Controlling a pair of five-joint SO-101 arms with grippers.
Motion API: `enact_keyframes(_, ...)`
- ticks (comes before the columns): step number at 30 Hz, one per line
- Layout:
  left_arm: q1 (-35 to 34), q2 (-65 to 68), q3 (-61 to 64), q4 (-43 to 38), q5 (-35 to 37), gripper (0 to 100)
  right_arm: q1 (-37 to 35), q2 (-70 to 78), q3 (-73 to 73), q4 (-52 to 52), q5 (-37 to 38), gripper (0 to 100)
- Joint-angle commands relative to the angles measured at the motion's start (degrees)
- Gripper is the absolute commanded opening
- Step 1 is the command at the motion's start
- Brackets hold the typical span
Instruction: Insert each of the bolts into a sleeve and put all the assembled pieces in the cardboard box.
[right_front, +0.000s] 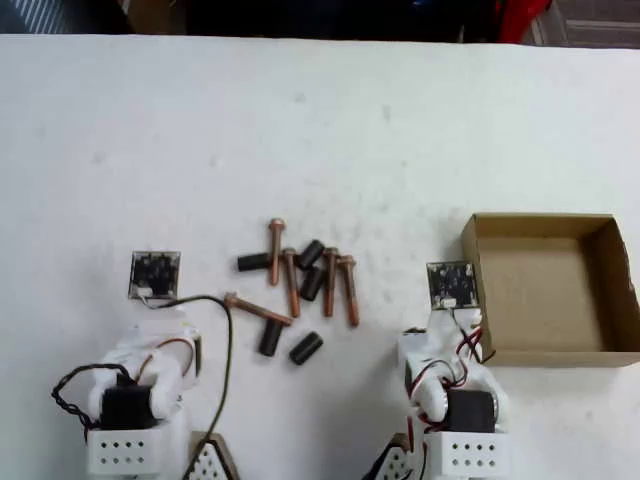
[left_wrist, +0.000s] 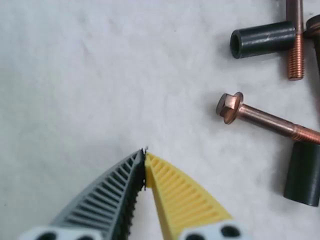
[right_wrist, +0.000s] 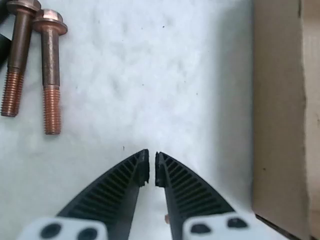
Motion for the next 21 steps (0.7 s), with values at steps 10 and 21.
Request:
enact_keyframes(10, 0.57, -0.48, -0.09, 0.44, 0.26, 2, -0.31, -0.48, 0.53, -4.62, -0.18, 1.8)
enact_keyframes(21, 0.57, -0.48, -0.09, 0.44, 0.26, 2, -0.22, -0.48, 0.09, -18.86, 18.46, 1.8)
